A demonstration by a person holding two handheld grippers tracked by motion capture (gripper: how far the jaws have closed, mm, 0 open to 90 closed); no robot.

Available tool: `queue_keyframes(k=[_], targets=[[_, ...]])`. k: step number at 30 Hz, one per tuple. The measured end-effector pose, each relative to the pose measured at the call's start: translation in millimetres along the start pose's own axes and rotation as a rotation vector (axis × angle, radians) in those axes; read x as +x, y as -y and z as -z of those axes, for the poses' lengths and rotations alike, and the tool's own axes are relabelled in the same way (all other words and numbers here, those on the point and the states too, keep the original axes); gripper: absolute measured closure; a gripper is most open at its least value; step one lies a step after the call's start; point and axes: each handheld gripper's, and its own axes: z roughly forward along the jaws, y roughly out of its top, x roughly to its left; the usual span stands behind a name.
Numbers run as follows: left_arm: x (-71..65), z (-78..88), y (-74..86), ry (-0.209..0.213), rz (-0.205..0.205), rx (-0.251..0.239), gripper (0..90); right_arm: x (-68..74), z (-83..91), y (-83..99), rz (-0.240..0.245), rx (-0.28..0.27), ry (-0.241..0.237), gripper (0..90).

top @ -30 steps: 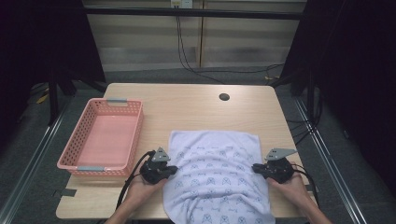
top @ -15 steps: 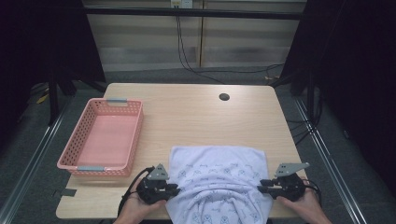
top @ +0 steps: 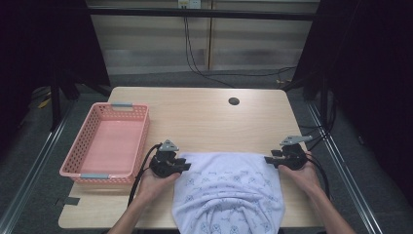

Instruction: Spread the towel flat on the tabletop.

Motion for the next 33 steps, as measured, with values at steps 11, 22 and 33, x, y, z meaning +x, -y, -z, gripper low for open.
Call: queue_keyframes(k=[11,22,33], targets=[[20.4,-13.9,0.0,-0.078,0.101,-0.008,49.7,8.0,2.6,5.8,0.008,0.004,-0.068,85.7],[25.4,-19.4,-0.9,-0.054,0.074,-0.01,55.3,6.0,2.0,6.2,-0.005,-0.004,-0.083,86.1],[20.7,-17.7,-10.6,0.042,0.054,-0.034,86.3,1.2,11.1,2.5,-0.064,-0.05,-0.133,86.2]])
